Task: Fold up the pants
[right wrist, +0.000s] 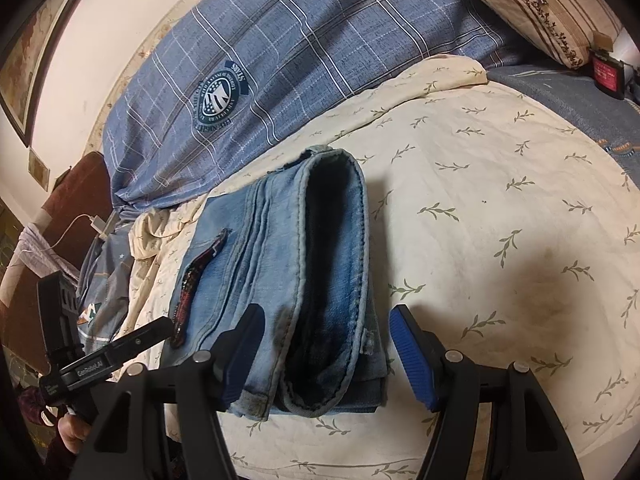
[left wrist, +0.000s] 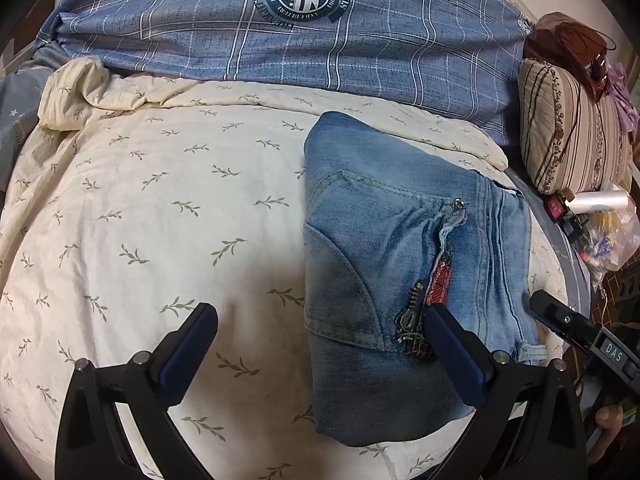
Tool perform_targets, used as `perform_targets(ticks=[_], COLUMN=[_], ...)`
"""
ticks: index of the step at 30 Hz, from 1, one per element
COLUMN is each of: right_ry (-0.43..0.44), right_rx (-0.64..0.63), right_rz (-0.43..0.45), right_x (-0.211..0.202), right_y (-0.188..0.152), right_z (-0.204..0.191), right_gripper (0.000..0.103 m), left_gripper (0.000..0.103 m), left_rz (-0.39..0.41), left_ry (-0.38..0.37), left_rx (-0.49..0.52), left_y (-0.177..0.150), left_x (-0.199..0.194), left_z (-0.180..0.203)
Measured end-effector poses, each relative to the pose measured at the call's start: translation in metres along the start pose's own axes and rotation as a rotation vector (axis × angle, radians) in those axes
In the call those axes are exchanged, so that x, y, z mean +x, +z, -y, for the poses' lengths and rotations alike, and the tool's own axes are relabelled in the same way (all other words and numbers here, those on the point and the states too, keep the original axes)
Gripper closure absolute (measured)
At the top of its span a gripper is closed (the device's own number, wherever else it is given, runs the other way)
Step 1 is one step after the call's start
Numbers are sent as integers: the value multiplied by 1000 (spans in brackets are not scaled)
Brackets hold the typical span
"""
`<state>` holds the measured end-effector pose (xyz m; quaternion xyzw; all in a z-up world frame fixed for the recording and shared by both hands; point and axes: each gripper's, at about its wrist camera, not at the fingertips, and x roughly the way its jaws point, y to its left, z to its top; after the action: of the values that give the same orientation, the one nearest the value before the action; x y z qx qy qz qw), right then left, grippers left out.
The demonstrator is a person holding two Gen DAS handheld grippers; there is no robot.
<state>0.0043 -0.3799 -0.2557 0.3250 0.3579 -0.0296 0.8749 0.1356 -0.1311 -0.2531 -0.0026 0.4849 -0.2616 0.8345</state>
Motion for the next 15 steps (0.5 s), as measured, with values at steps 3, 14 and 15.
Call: perform_targets(ticks=[3,14,15], right_ry=[3,16,18], right_rx=[-3,21,25], right_rz=[3,5,4], right_x=[-1,2,2], right_y=[0,4,4], right_z=[-1,4,5], right_gripper=[34,34,34], left_gripper=[1,0,1], left_rz=[14,14,13], left_ry=[24,13,11], left_rx=[18,48,49], left_y=[2,11,11], left_x=[-2,1,2], left_z=[3,19,21])
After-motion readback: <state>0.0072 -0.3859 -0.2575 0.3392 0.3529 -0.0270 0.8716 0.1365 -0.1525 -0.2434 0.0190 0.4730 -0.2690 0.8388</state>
